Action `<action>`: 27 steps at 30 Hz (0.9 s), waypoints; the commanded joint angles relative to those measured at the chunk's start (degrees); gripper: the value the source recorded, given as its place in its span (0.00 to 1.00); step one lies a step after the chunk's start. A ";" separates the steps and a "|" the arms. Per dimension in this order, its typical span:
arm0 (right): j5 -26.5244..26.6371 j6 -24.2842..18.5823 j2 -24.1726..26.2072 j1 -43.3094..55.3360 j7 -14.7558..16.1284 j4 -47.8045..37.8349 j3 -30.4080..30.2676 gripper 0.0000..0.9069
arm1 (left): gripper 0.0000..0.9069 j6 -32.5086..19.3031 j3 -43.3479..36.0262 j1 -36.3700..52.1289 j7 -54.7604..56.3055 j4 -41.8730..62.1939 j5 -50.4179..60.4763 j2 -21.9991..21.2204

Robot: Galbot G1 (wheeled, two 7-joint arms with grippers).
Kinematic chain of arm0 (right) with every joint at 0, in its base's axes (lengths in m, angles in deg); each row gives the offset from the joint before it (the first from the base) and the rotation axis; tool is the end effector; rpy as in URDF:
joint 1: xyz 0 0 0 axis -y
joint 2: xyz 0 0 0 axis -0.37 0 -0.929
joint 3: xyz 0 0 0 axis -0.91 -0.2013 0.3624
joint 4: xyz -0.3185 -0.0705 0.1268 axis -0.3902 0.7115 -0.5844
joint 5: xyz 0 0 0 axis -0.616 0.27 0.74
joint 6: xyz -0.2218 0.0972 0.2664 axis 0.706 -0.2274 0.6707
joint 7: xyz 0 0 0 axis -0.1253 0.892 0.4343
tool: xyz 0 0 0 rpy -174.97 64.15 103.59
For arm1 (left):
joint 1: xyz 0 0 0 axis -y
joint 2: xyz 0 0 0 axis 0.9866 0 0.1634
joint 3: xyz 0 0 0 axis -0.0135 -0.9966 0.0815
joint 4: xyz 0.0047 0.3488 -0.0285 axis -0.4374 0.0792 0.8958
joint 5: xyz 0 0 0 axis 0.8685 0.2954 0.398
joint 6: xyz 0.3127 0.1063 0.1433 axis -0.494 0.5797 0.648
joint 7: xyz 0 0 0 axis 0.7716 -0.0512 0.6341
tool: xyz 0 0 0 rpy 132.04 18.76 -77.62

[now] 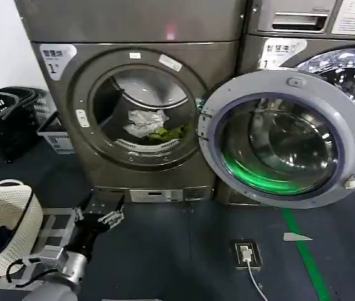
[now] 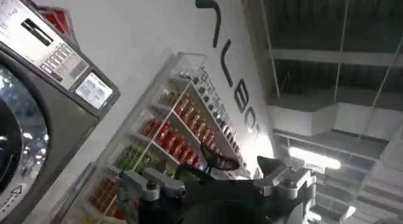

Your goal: Grasp the clothes from the dryer.

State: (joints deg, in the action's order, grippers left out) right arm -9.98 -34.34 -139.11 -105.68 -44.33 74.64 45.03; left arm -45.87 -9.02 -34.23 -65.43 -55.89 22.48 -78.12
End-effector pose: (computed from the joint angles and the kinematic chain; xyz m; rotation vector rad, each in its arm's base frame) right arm -0.0034 -0.3869 -0.0191 1.2420 2.4027 -0.9467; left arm 0.2006 0.0507 -0.2174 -0.1782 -3.0752 0.0107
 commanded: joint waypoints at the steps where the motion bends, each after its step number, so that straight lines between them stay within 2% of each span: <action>1: 1.16 -1.47 -0.11 -0.03 0.04 -0.01 0.11 1.00 | 1.00 -0.10 0.00 0.00 -0.58 -0.35 0.10 -0.01; 7: 2.21 -2.80 -0.31 -0.02 1.69 -0.03 0.23 1.00 | 1.00 -1.31 -0.19 0.79 -0.68 -0.52 -0.86 0.30; 27: 2.88 -3.74 -0.84 -0.98 1.89 0.58 1.17 1.00 | 1.00 -2.45 -1.63 4.08 -0.63 1.73 -1.49 1.49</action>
State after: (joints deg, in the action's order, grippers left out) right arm -7.29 -37.84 -139.92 -106.65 -42.51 75.17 46.20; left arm -48.14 -10.55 -30.72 -66.04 -54.54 21.07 -76.78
